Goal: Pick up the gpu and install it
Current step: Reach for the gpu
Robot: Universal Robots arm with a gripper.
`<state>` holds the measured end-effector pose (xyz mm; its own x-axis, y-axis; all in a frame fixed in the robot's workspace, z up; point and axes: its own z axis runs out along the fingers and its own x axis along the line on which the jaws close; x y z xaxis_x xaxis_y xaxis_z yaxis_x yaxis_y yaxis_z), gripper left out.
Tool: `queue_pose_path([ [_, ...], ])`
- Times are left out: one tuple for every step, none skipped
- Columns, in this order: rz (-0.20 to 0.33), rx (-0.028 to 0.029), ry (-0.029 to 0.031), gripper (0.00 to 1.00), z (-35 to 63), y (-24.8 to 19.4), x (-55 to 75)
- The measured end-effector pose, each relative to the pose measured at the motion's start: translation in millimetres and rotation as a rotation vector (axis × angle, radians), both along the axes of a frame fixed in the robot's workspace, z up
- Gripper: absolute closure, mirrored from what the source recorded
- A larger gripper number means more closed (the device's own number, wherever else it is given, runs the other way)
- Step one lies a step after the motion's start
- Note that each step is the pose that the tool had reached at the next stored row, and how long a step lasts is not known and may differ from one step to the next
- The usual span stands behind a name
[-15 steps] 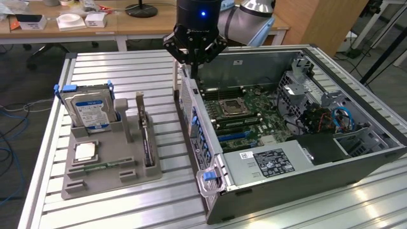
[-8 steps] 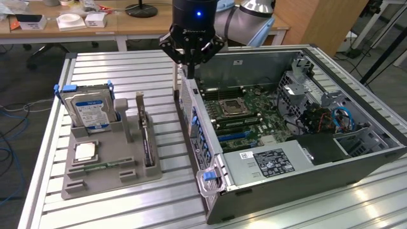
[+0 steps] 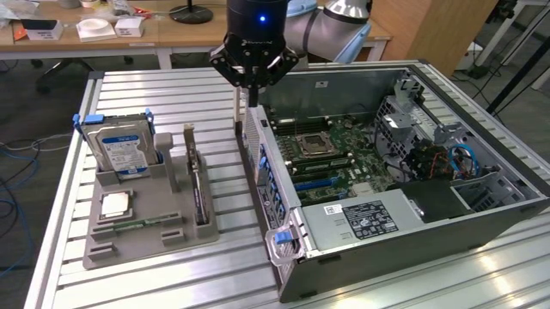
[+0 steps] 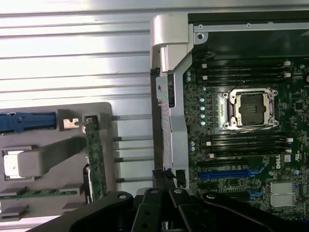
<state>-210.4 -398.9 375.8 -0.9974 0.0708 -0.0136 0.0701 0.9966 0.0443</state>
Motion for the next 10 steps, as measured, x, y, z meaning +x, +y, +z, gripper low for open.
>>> queue_pose_path([
  [0.000, 0.0000, 0.0000, 0.89, 0.0, 0.0, -0.9],
  [0.000, 0.0000, 0.0001, 0.89, 0.0, 0.0, -2.0],
  [0.000, 0.0000, 0.0000, 0.89, -0.1, 0.0, -3.1],
  [0.000, 0.0000, 0.0000, 0.89, -0.1, 0.0, -4.5],
  [0.000, 0.0000, 0.0000, 0.89, -0.1, 0.0, -5.9],
  [0.000, 0.0000, 0.0000, 0.89, -0.2, 0.0, -7.1],
  [0.001, 0.0000, 0.0001, 0.89, -0.2, 0.0, -8.4],
  [0.001, 0.0000, 0.0000, 0.89, -0.3, 0.0, -9.5],
  [0.001, 0.0000, 0.0000, 0.89, -0.3, 0.0, -10.5],
  [0.001, 0.0000, 0.0000, 0.89, -0.3, 0.0, -11.6],
])
